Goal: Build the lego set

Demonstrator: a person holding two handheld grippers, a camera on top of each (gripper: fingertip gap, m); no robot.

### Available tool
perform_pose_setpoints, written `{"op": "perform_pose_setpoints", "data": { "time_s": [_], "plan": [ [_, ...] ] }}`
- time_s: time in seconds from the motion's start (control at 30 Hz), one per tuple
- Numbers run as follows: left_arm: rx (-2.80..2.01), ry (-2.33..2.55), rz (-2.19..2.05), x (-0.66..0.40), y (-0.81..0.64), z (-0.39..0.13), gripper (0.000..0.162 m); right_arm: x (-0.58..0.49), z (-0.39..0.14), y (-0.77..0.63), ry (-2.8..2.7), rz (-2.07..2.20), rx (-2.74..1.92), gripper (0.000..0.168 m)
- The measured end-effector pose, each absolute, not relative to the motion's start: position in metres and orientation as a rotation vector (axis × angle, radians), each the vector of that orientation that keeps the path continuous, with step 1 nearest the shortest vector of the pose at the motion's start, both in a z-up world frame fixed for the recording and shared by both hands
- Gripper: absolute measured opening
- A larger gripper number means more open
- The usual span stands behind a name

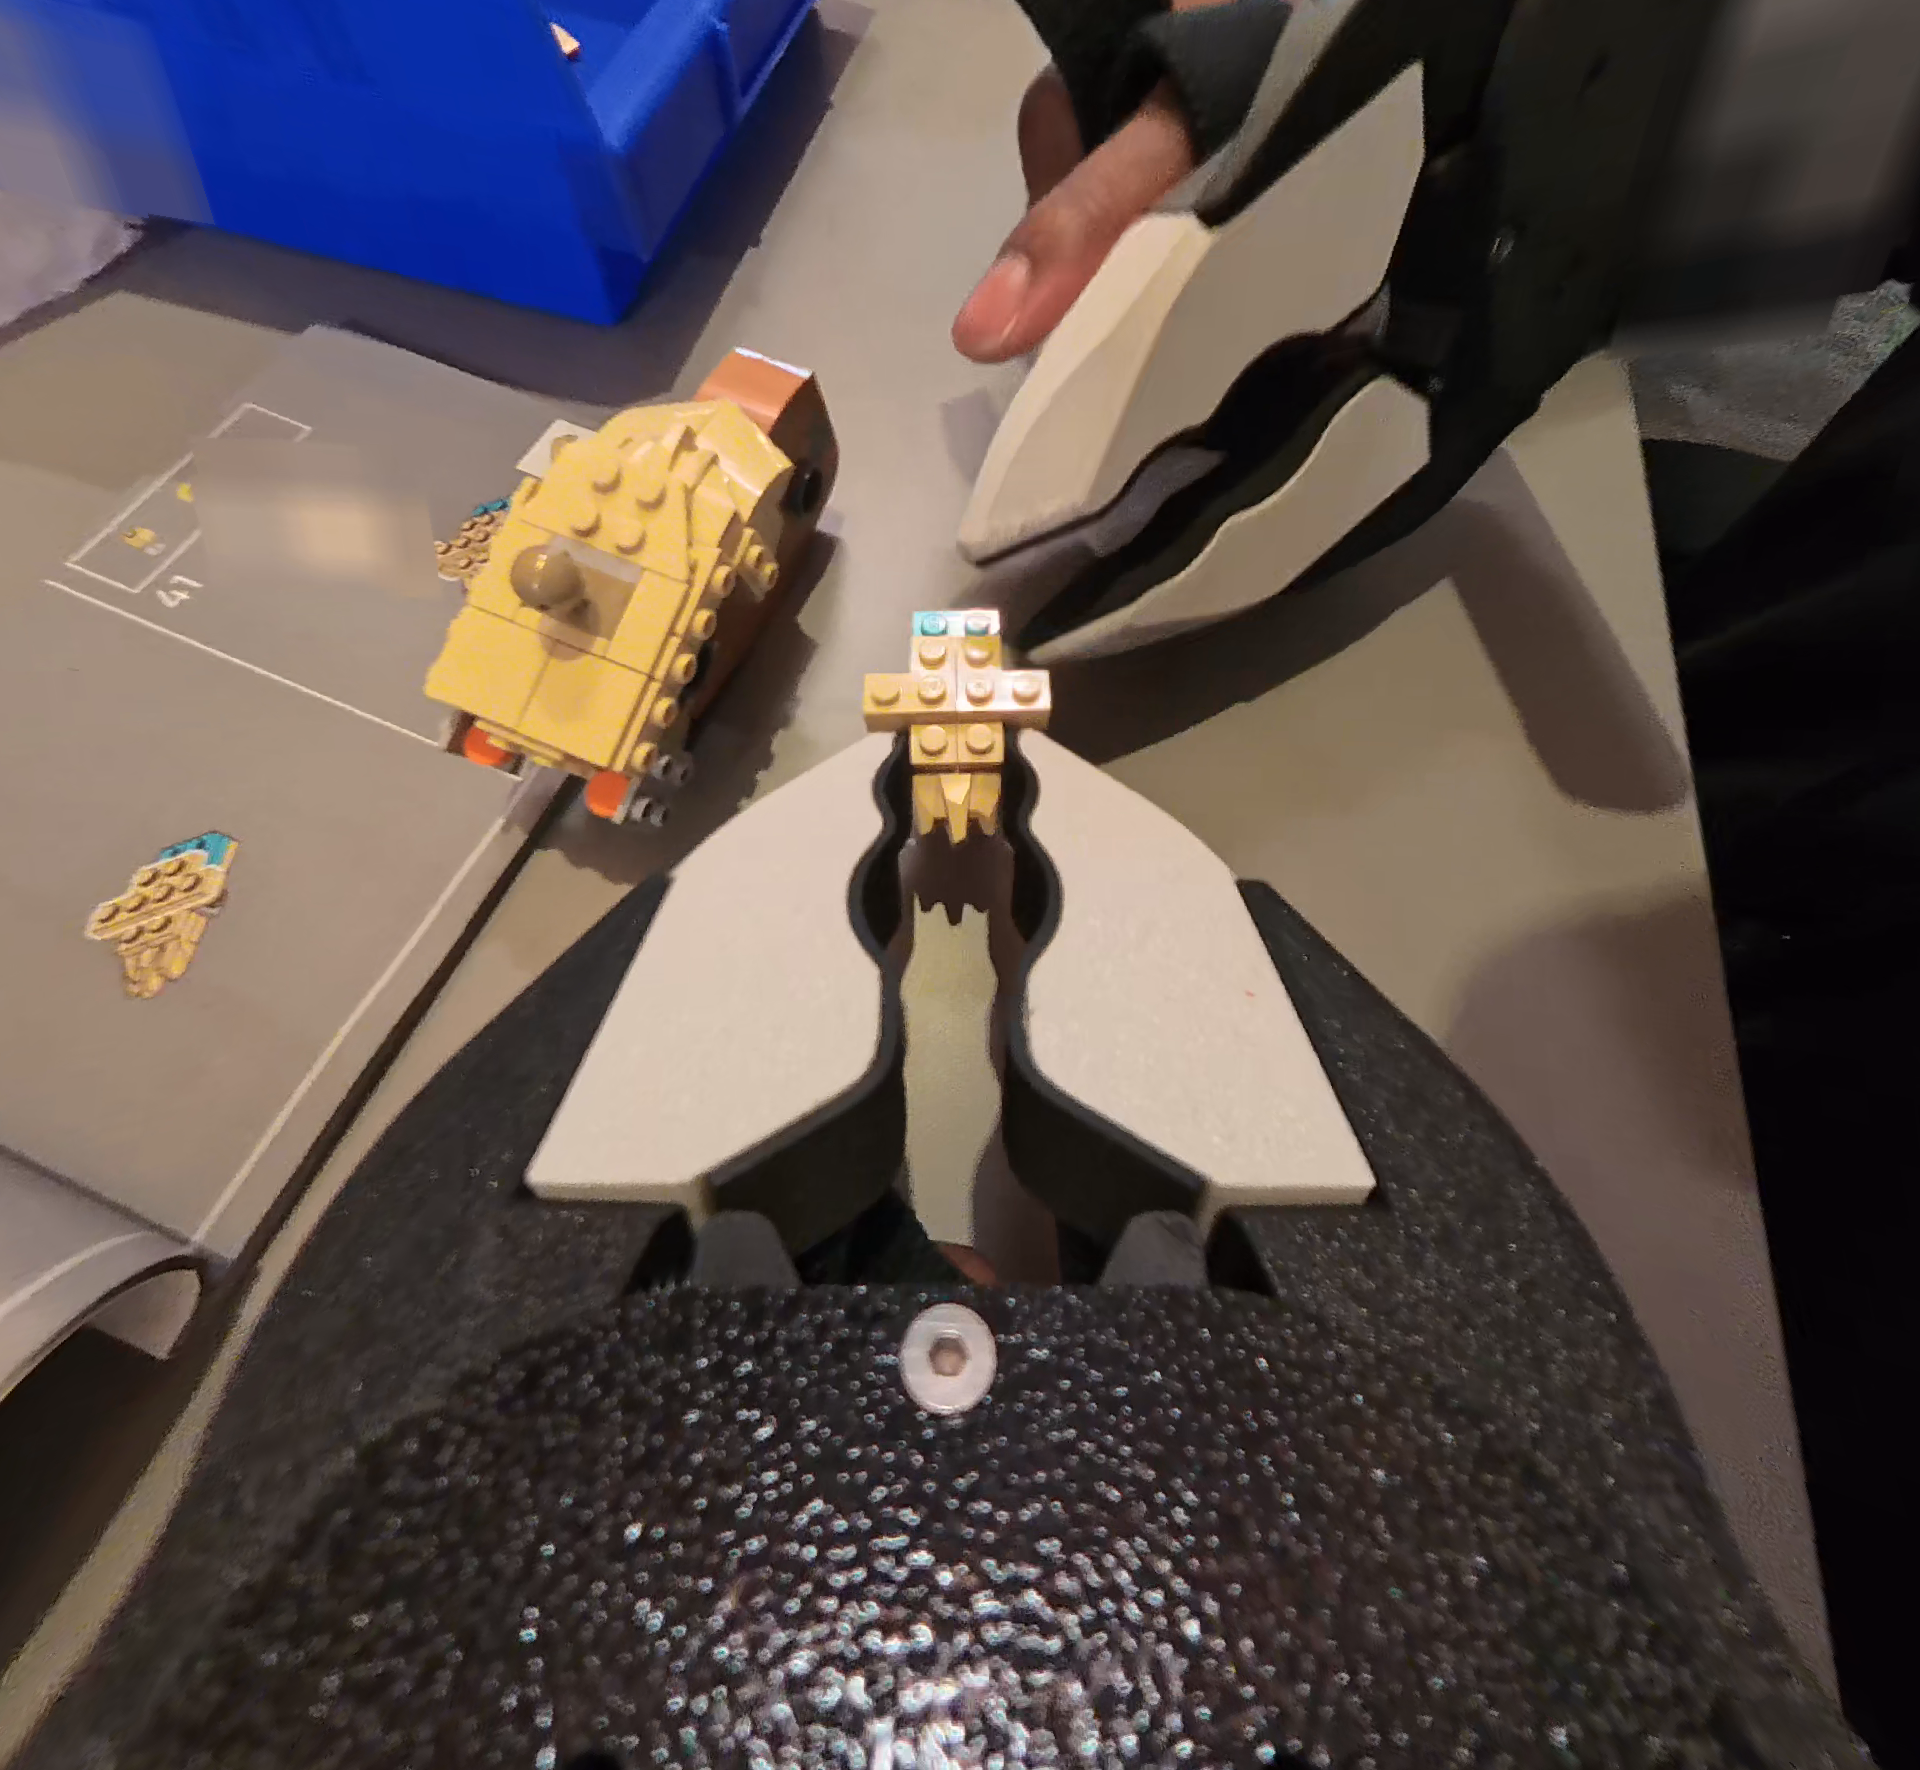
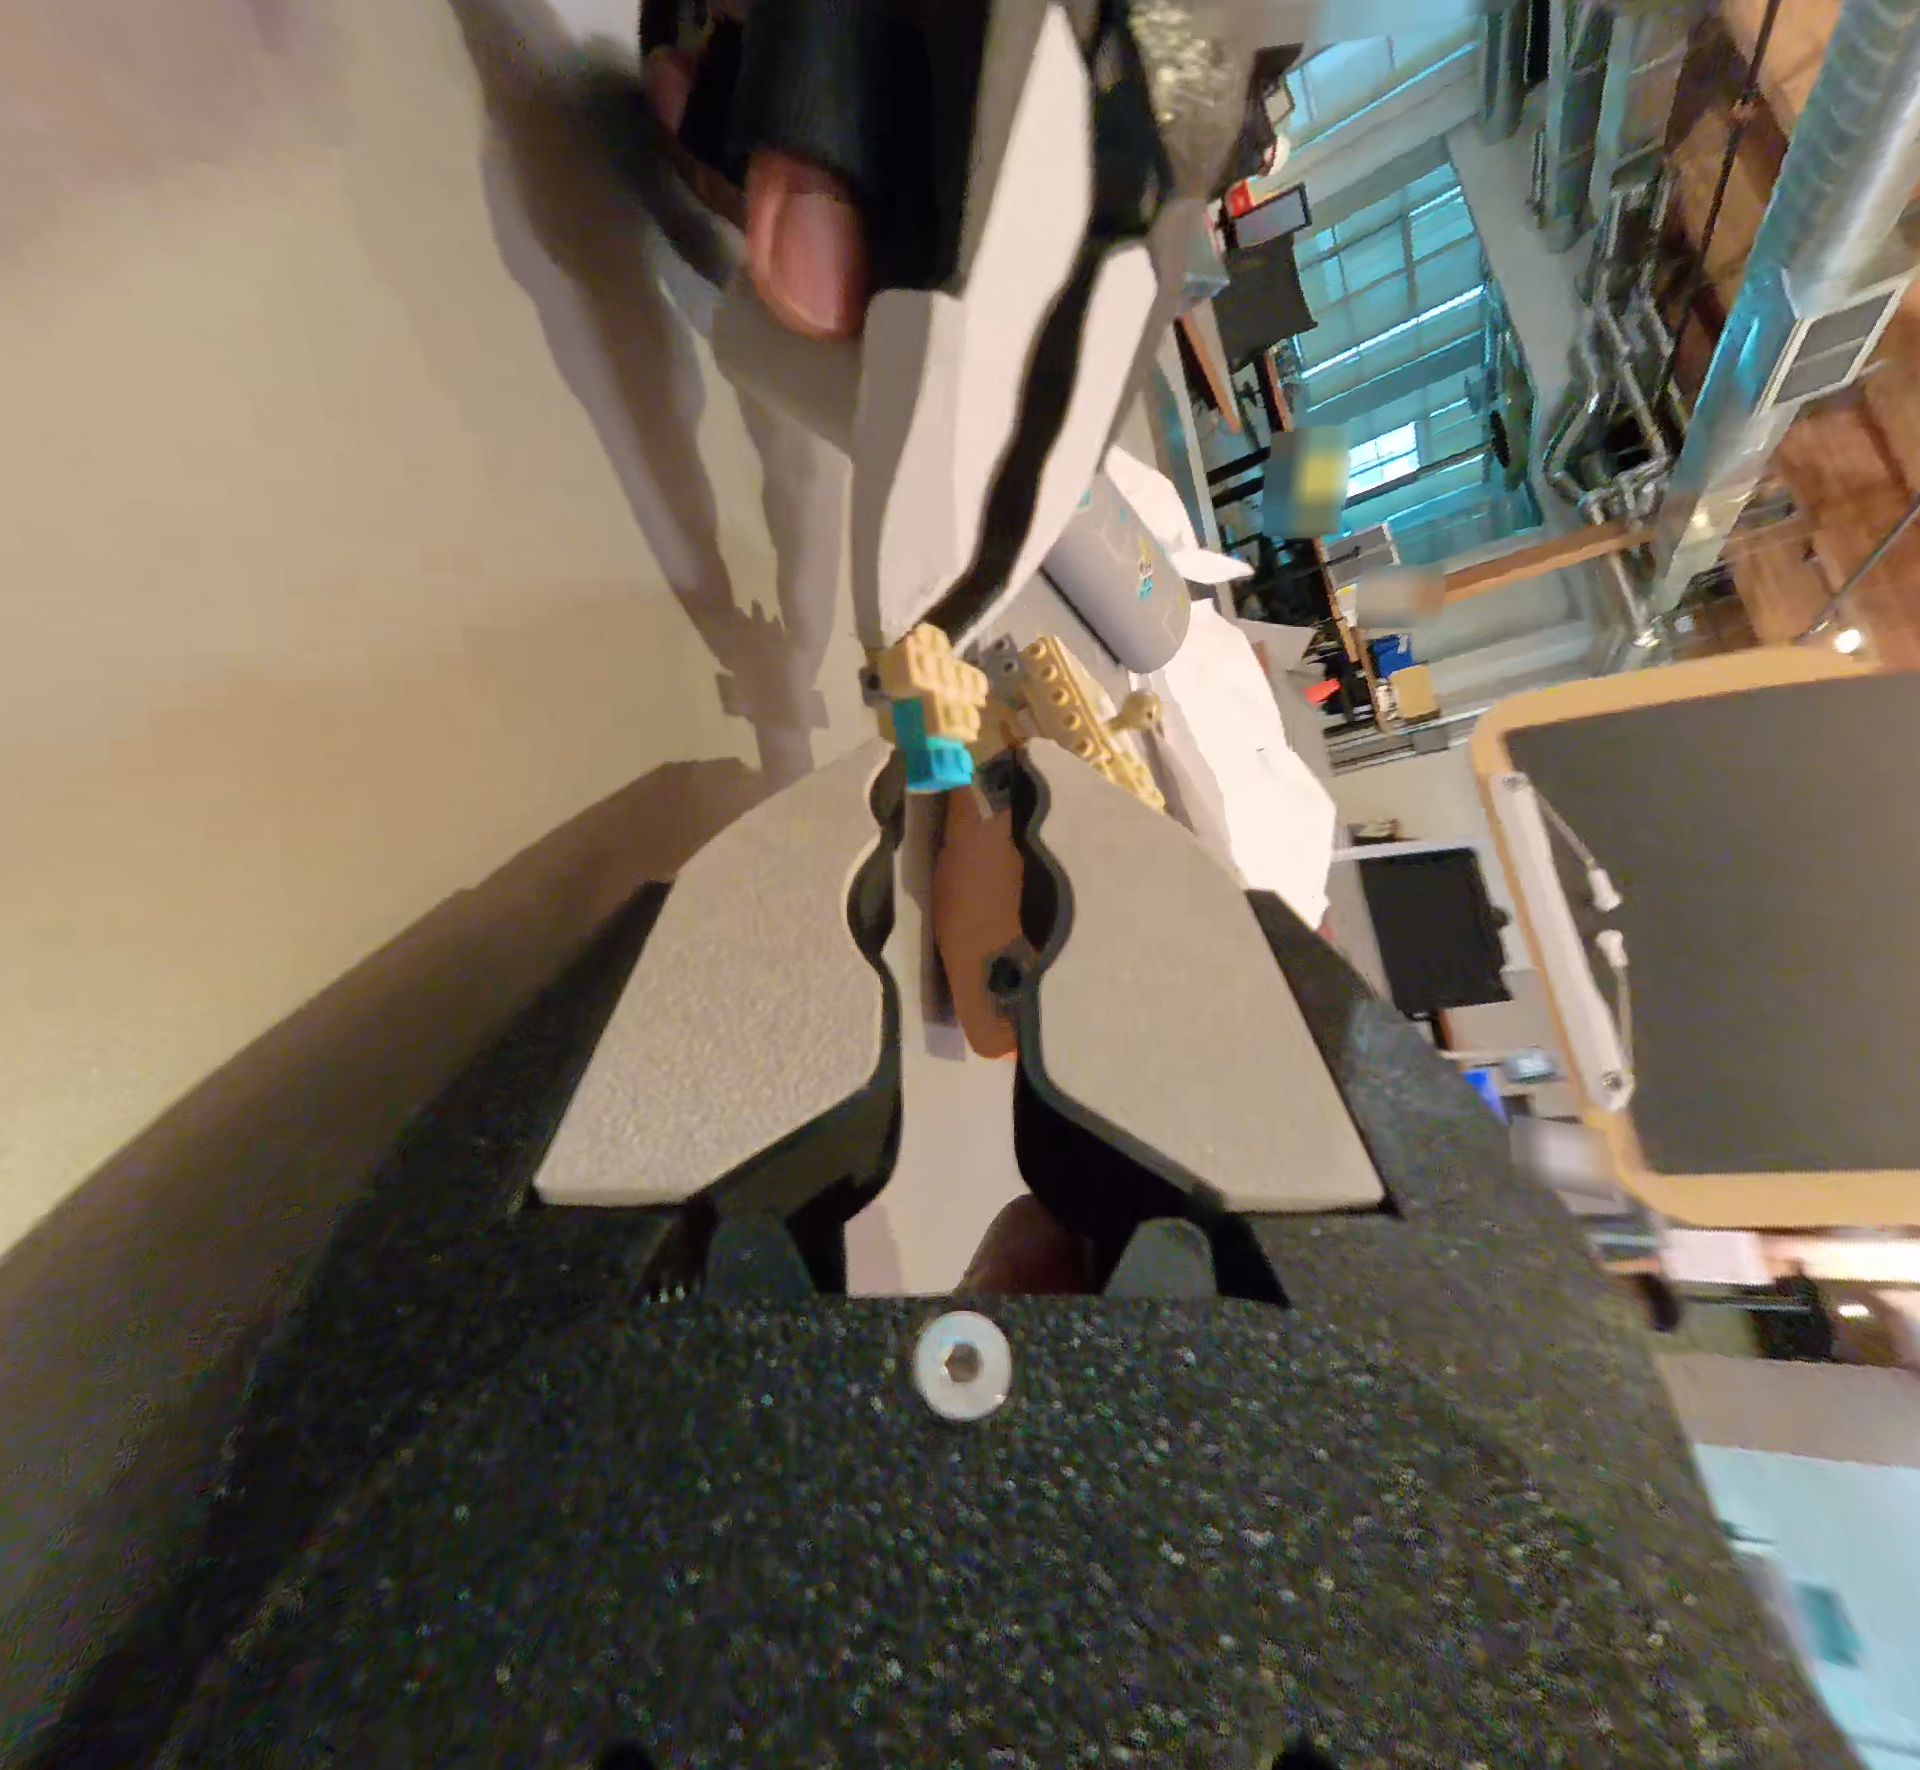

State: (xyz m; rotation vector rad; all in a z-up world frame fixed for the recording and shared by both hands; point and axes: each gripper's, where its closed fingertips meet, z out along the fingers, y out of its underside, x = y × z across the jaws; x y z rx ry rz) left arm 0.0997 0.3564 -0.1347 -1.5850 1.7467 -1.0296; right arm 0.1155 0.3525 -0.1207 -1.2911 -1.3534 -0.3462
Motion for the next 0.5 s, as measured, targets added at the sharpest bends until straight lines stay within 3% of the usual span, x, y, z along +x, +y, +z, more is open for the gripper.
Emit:
{"op": "perform_pose_setpoints", "data": {
  "time_s": [0.5],
  "plan": [
    [-1.627, 1.731, -1.020, 0.097, 0.367, -0.140, 0.016, 0.137, -0.107, 0.357, -1.070, 0.099, -1.525, 0.016]
  ]
}}
